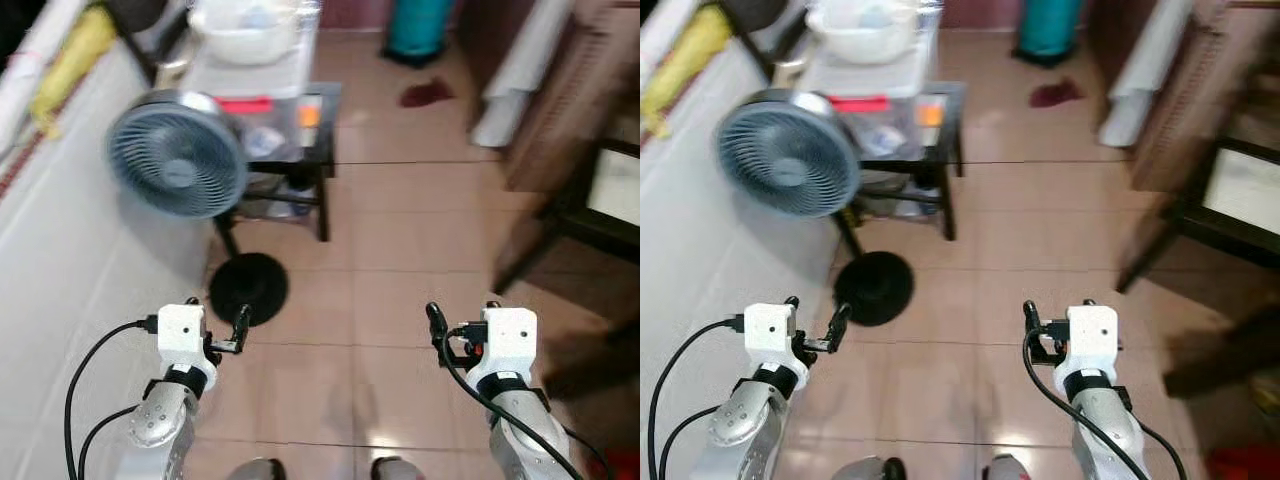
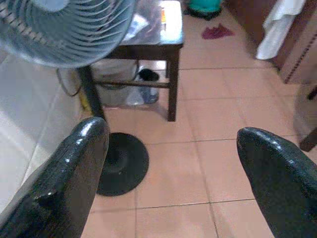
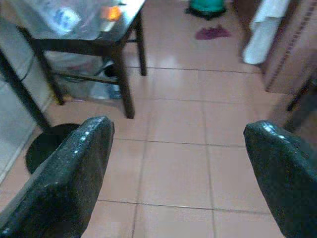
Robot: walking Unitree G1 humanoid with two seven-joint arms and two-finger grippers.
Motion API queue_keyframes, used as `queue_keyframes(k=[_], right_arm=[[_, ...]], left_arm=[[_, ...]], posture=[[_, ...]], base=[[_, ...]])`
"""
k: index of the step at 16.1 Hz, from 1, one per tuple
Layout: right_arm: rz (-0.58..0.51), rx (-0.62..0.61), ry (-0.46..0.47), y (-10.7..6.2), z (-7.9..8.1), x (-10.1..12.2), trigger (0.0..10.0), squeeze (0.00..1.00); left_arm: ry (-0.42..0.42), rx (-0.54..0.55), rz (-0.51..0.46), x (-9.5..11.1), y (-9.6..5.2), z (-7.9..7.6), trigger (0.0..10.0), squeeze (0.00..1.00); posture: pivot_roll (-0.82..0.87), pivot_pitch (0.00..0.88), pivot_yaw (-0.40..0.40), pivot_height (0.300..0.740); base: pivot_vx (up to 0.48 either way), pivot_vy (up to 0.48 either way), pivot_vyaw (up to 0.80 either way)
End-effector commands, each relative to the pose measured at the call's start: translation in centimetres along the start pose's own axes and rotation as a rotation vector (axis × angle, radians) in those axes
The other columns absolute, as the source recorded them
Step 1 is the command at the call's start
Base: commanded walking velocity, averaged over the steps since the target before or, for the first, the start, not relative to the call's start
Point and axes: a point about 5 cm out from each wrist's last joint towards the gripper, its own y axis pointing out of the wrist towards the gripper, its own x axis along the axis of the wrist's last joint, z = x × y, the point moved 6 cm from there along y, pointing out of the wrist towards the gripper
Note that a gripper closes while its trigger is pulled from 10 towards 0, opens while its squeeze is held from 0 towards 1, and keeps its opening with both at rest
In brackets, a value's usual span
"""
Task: Setting the table
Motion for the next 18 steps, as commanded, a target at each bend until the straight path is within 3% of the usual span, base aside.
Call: queue_keyframes(k=[1,11,15,18], right_arm=[[0.017,0.006,0.007,-0.13,0.28,-0.37,10.0,0.00],[0.015,0.016,0.006,-0.06,0.52,-0.32,10.0,0.00],[0.015,0.020,0.010,-0.02,0.67,-0.31,10.0,0.00],[0.012,0.021,0.013,0.04,0.73,-0.27,10.0,0.00]], left_arm=[[0.010,0.012,0.027,-0.66,-0.41,0.62,10.0,0.00],[-0.019,0.006,0.024,-0.72,-0.40,0.49,10.0,0.00],[-0.037,-0.047,0.007,-0.36,-0.49,-0.12,10.0,0.00],[-0.044,-0.063,0.003,-0.30,-0.51,-0.35,10.0,0.00]], posture=[[-0.09,0.196,0.073,0.740],[-0.09,0.195,0.070,0.740],[-0.09,0.192,0.071,0.740],[-0.09,0.192,0.073,0.740]], base=[[0.000,0.000,-0.79],[0.000,0.000,-0.79],[0.000,0.000,-0.80],[0.287,0.000,-0.80]])
